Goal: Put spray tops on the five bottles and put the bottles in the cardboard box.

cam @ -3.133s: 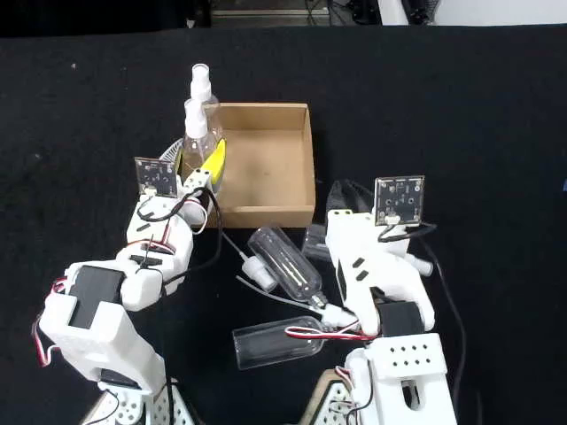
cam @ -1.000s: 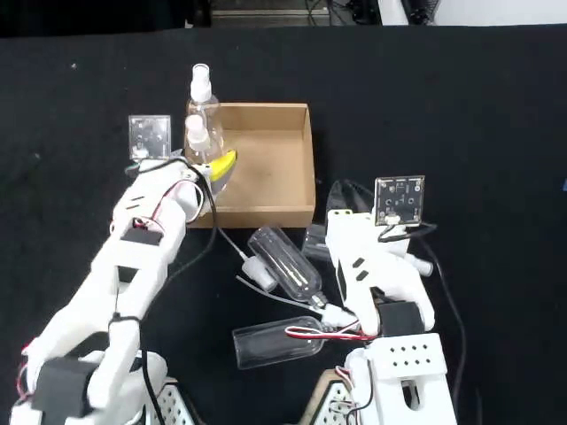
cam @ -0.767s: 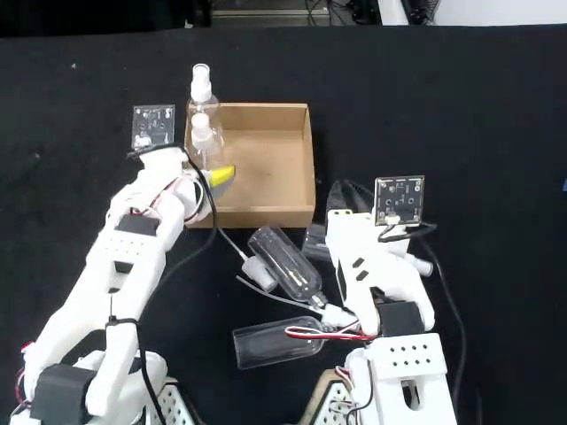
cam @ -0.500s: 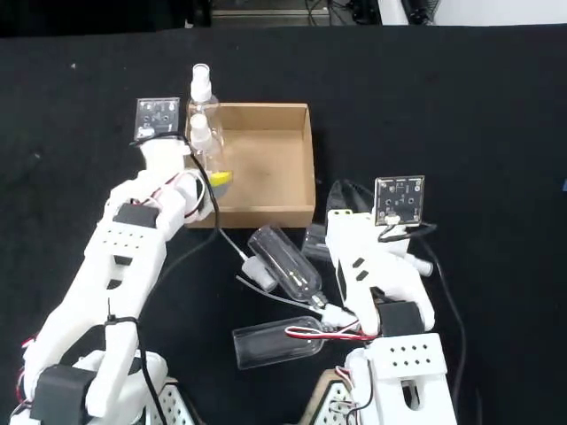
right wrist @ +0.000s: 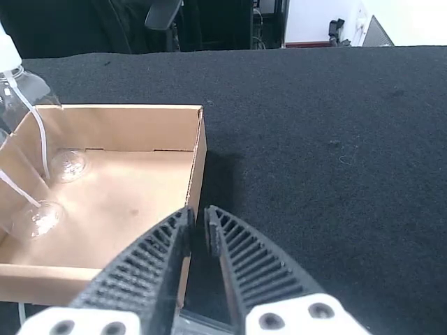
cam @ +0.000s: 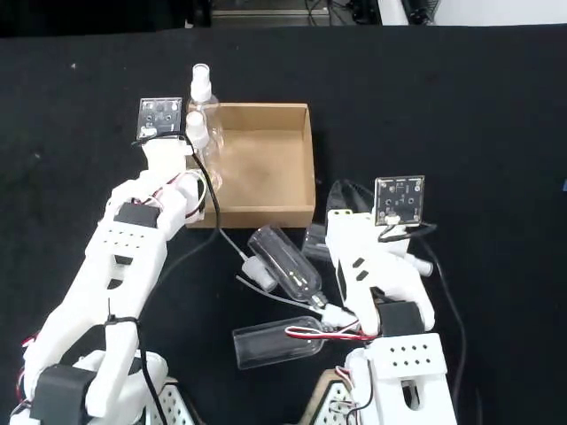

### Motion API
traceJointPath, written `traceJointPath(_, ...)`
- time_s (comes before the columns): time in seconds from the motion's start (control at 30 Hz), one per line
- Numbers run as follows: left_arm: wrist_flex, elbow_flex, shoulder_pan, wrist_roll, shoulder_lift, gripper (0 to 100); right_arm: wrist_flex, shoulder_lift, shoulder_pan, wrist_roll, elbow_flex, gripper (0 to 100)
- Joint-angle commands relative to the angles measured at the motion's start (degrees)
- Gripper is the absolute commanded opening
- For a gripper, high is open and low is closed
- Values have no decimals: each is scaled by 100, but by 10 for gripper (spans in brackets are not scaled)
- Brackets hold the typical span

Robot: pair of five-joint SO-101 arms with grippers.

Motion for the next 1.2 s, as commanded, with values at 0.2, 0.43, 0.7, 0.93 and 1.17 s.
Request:
traceJointPath(0.2, -686, 66, 295, 44, -53, 41, -202, -163, 132, 53, -31, 15)
traceJointPath(0.43, -879, -145, 242, 44, 791, 41, -202, -163, 132, 53, -31, 15)
traceJointPath(0.7, -879, -708, 242, 44, 1424, 41, -202, -163, 132, 53, -31, 15)
traceJointPath(0.93, -914, -787, 207, 44, 1547, 40, -202, -163, 132, 53, -31, 15)
traceJointPath(1.17, -1451, -611, -84, 18, 1547, 40, -202, -163, 132, 62, -31, 15)
